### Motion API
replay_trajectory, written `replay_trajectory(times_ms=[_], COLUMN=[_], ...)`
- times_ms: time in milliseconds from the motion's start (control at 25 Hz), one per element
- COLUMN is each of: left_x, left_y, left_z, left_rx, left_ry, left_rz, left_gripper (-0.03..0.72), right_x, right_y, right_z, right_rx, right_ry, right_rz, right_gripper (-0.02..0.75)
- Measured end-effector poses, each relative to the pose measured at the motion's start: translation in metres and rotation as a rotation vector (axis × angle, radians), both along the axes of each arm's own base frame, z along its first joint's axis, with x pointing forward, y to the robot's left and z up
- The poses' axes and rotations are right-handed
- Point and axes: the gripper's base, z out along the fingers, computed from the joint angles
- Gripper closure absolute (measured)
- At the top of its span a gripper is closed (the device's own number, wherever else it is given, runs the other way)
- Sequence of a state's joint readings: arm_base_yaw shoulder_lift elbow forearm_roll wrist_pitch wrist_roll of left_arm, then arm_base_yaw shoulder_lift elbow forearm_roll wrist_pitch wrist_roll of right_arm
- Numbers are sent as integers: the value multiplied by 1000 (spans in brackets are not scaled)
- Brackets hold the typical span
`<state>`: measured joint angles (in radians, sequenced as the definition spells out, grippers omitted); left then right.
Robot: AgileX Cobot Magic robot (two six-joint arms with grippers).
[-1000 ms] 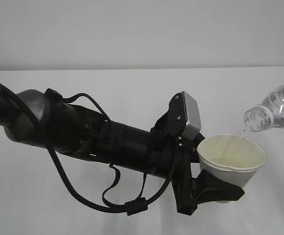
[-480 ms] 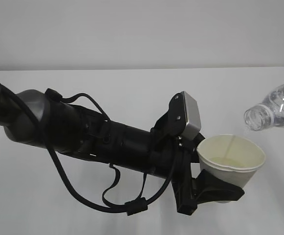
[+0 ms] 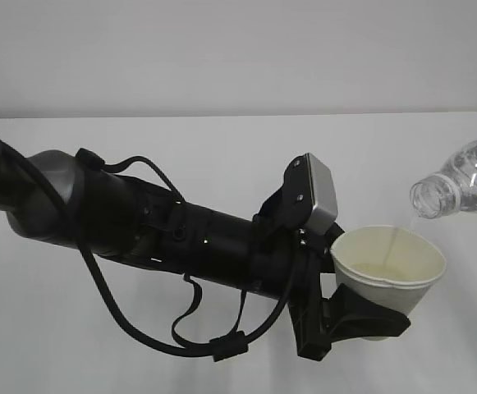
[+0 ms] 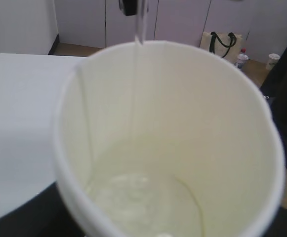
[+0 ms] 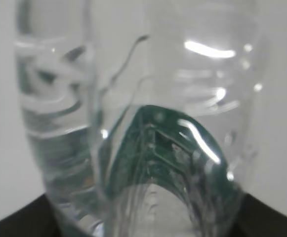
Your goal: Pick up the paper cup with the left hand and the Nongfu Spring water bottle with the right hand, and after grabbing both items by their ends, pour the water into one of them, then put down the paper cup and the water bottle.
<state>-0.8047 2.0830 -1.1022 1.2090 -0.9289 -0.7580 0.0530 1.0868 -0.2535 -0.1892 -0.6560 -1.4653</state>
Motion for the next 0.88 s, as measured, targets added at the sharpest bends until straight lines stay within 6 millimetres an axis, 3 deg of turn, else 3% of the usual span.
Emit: replay_trajectory(times_ms=[880], left_x=[1], left_y=[0], left_z=[1], left_rx=[-10], left_ry=[11], left_rz=[19], left_gripper=[217], right_x=[0], right_y=[0], right_z=[1], right_rx=[-24], right_ry=[-11], right_rz=[1], right_gripper=[319])
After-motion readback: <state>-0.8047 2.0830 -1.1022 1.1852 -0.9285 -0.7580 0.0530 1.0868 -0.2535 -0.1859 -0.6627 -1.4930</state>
